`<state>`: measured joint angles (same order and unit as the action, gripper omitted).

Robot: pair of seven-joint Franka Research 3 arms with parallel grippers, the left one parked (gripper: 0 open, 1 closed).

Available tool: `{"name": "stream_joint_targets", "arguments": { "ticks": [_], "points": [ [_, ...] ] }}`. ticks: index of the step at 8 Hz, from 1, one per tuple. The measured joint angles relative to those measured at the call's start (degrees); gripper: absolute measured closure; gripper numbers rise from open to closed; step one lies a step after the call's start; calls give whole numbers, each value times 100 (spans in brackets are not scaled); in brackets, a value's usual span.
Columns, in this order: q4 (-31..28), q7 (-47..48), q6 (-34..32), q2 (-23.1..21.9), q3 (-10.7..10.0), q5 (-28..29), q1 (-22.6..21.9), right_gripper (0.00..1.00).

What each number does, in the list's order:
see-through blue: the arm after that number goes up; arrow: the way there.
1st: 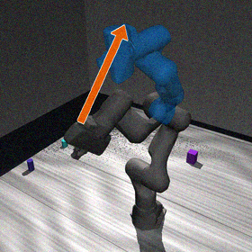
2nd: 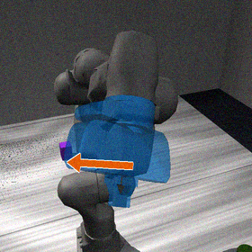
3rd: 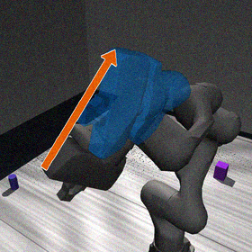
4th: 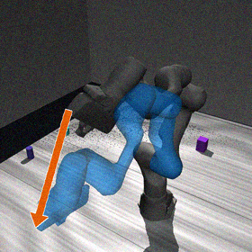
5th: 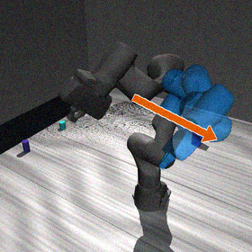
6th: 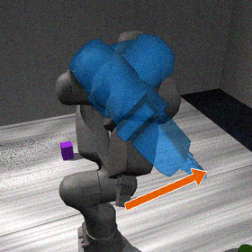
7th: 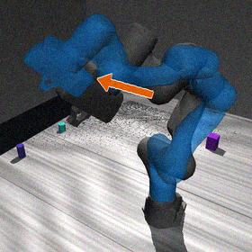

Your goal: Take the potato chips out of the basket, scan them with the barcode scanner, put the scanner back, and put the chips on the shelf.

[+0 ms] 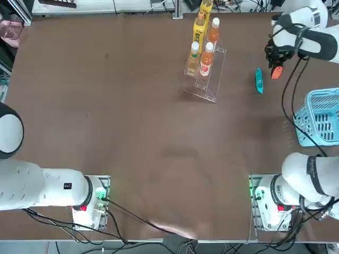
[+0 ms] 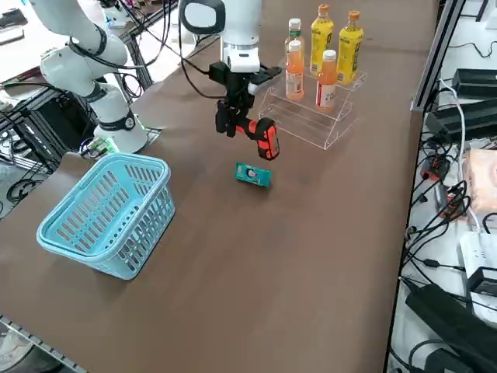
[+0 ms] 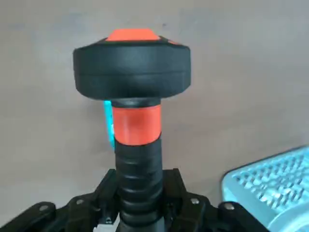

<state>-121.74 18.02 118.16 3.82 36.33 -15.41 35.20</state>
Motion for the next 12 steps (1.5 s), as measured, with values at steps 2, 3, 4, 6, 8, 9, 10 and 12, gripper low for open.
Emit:
{"name": "stream_joint_targets", "arguments": {
  "ticks": [2, 3, 4, 6, 8, 9, 10, 12],
  "points": [
    [453, -809, -164, 335, -28, 1, 465, 59],
    [724, -1228, -246, 558, -38, 1, 696, 59],
    [955, -1657, -288, 783, -46, 0, 945, 59],
    [1265, -2446, -306, 1171, -56, -3, 1420, 59],
    [1553, -3065, -305, 1524, -63, -50, 1792, 59],
    [1705, -3293, -304, 1702, -65, -153, 1940, 59],
    [1879, -3420, -303, 1928, -67, -367, 2062, 59],
    [2145, -3458, -209, 2446, -82, -820, 2208, 59]
  ]
}}
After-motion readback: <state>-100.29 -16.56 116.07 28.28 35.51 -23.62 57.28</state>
